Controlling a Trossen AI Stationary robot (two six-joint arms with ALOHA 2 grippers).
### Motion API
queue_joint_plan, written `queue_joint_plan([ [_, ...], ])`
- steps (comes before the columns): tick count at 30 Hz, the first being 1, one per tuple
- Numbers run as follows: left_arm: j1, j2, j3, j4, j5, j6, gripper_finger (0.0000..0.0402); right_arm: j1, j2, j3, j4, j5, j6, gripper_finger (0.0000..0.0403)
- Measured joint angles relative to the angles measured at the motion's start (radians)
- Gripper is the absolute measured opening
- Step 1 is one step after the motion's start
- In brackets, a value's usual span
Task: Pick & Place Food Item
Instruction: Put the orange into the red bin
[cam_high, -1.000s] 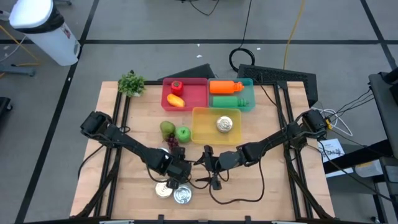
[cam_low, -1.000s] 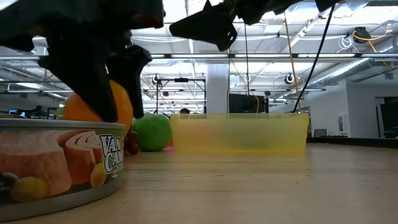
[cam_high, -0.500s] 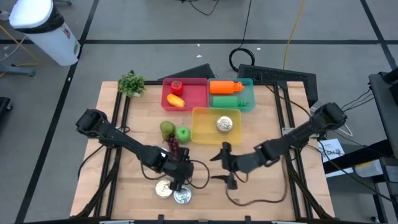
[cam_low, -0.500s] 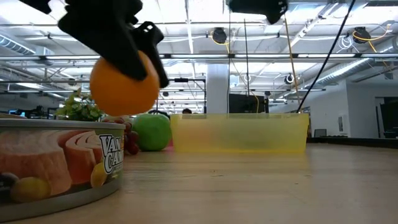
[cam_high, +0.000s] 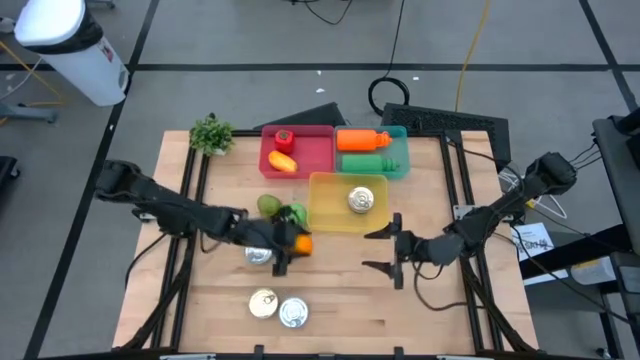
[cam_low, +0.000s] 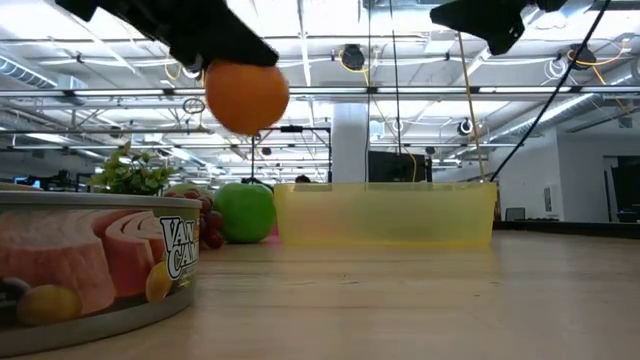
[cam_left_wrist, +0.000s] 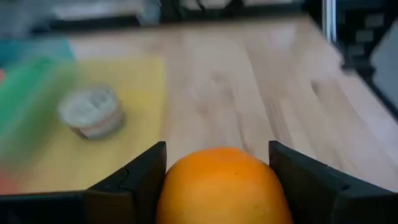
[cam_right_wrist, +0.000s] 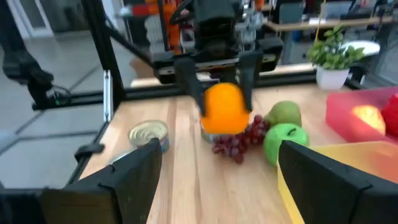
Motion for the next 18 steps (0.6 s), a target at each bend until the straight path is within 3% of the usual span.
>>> queue_joint_plan([
  [3, 0.046, -0.096, -0.056, 0.035, 0.003, 0.04, 0.0249, -0.015, -0.01, -0.053, 0.093, -0.001, -0.011, 0.0309],
  [10, 0.247, -0.285, -0.174, 0.114, 0.037, 0.103, 0.0249, -0.045, -0.006, -0.072, 0.089, -0.005, -0.011, 0.0309],
  [14, 0.423, -0.286, -0.241, 0.282, 0.158, 0.089, 0.0249, -0.066, -0.001, -0.072, 0.094, -0.004, -0.031, 0.0309],
  [18, 0.58, -0.201, -0.26, 0.41, 0.232, 0.055, 0.0249, -0.093, 0.003, -0.072, 0.082, -0.005, -0.037, 0.0309],
])
